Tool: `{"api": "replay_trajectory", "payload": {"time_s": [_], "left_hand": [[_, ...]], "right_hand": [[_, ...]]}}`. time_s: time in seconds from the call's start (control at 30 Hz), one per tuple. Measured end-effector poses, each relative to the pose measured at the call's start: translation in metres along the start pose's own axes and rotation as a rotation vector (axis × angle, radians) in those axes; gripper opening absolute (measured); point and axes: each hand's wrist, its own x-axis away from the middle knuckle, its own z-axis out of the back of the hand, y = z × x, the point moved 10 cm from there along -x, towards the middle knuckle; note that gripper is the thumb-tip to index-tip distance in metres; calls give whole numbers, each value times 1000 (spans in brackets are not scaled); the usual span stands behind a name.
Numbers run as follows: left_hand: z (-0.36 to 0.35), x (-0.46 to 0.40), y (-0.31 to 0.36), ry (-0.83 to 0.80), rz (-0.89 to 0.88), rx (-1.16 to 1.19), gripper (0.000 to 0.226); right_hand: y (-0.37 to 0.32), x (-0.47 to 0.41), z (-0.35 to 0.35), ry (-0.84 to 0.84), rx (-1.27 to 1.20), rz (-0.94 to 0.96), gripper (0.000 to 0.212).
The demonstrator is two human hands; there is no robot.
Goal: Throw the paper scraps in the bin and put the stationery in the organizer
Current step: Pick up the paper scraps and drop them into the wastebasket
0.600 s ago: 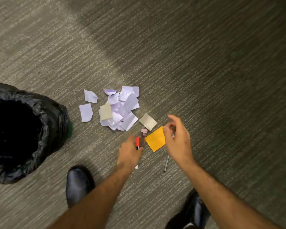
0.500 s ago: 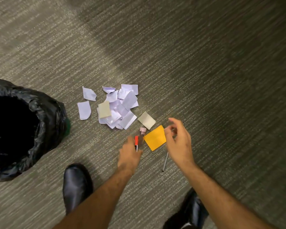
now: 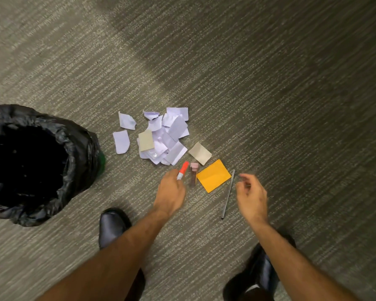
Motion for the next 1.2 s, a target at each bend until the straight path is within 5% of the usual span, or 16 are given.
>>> {"api": "replay_trajectory", "payload": {"time_s": [0.63,0.83,1.2], "left_hand": [[9,-11,-4,52,-42,166,20],[20,-15,-27,90,67,24,6],[-10,-2,-54,-19,118,-241,32]], "right_hand": [[49,-25,-54,26,227,-261,28],[53,-20,-43,24,125,-328,34],[-10,-30,-41,-51,113,-84,33]]}}
